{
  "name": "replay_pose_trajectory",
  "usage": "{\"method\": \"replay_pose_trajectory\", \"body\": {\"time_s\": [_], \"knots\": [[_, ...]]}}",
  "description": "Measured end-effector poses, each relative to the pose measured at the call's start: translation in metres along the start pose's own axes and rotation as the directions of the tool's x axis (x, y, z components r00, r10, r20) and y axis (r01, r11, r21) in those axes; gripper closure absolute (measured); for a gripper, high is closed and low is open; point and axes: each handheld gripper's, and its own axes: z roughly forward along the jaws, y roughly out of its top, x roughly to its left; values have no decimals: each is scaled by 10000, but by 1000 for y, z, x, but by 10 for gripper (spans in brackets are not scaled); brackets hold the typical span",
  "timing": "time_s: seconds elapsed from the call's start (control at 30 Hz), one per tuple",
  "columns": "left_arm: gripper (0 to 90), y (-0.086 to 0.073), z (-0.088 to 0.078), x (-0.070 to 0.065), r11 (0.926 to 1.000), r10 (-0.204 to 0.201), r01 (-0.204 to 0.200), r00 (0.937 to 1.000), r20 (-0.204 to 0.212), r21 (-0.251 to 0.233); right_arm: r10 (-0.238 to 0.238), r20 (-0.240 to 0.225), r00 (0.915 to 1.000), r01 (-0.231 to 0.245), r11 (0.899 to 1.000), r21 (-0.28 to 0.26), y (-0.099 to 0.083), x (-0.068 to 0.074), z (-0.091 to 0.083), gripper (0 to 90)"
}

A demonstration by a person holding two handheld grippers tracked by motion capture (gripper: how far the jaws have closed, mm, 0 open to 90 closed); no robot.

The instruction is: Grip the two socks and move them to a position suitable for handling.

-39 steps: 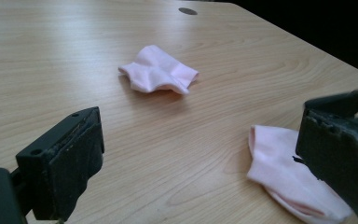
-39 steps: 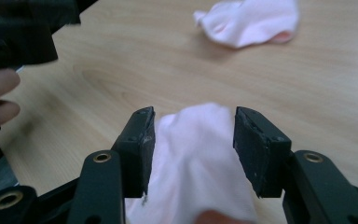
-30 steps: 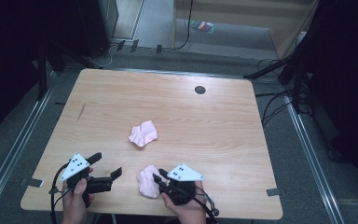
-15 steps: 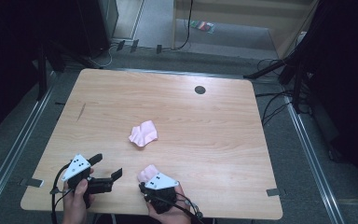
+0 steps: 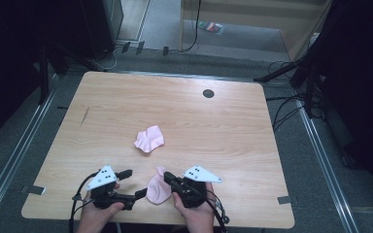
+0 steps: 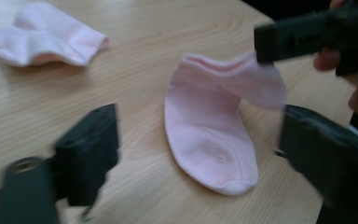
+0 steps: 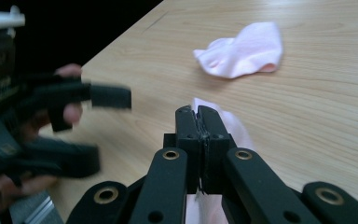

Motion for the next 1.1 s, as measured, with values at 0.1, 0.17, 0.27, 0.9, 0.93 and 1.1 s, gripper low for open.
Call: {"method": "replay_pose_trajectory", "body": {"time_s": [0.1,0.17,0.27,0.9,0.93,1.1], "knots": [[273,1,19,-15,9951,509,-492,9985,-185,855,444,144,9989,-442,9988,-192,3,-14,-5,888],[331,2,30,-21,9892,689,-633,9969,-382,1324,757,173,9970,-752,9967,-292,5,-22,-8,889],[453,3,42,-26,9828,807,-681,9945,-675,1717,1152,315,9928,-1137,9925,-450,6,-32,-14,889],[895,7,36,-9,9556,1701,-1465,9827,-727,2558,1849,1578,9700,-1754,9819,-719,-12,-84,-53,896],[896,8,32,-6,9569,1718,-1481,9822,-756,2500,1828,1656,9691,-1740,9825,-664,-15,-85,-54,898],[893,6,25,3,9545,1831,-1682,9823,-389,2461,2209,1604,9620,-2192,9753,-283,-31,-86,-48,897]]}}
